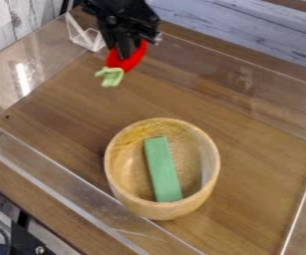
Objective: Move the red object to the left side of the table
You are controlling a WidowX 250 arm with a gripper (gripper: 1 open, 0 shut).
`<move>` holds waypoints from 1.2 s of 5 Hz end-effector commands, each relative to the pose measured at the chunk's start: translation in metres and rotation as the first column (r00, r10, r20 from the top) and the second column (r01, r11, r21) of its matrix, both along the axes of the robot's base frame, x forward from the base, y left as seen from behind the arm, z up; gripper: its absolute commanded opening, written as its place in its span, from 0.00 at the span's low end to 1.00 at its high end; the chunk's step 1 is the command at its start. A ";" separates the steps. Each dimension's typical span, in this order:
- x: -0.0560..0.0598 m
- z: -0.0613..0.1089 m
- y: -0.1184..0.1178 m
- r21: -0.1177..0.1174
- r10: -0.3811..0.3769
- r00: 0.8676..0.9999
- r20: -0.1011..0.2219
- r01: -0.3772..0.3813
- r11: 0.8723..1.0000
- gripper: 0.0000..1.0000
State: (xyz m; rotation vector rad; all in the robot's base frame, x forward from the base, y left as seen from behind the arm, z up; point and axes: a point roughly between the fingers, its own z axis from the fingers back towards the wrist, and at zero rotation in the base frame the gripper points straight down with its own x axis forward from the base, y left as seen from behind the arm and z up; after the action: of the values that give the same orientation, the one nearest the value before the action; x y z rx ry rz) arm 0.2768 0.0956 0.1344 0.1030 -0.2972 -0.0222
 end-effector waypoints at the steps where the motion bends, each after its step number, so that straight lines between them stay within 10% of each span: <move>1: 0.007 0.003 0.028 0.021 -0.031 0.999 0.040 0.030 0.999 0.00; 3: 0.013 -0.010 0.046 0.015 -0.057 0.998 0.026 0.056 0.998 0.00; 6: -0.018 -0.066 0.068 -0.008 -0.014 0.999 -0.045 0.014 1.000 0.00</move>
State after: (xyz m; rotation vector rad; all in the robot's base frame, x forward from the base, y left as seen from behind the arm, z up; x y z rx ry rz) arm 0.2551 0.1594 0.0581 0.0682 -0.2193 -0.0358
